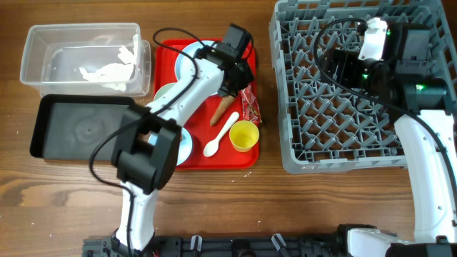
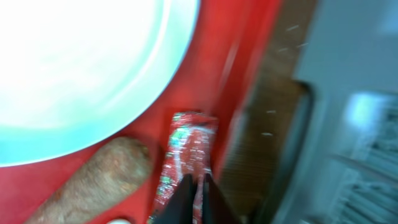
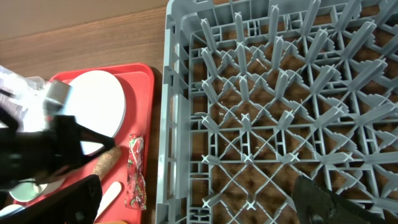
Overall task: Sort waste into correct bins and load items into the dishwasher rack
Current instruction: 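Move the left gripper to the red wrapper and grasp it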
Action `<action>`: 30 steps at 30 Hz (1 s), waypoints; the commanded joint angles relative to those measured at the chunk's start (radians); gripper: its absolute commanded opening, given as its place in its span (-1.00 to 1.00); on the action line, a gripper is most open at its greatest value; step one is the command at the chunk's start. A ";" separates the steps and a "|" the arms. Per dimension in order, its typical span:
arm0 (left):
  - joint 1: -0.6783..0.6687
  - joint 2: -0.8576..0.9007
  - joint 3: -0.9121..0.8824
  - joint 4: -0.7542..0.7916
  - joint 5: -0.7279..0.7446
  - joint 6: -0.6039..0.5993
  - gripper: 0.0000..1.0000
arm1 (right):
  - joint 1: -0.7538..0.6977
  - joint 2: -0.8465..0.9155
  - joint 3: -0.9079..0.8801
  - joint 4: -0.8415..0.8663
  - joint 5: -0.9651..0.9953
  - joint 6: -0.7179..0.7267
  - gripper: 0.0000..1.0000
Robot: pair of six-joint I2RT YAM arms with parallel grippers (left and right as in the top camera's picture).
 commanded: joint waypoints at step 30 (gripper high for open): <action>-0.130 0.074 -0.104 0.078 -0.082 0.233 -0.17 | 0.005 0.010 0.014 -0.002 0.010 0.014 0.99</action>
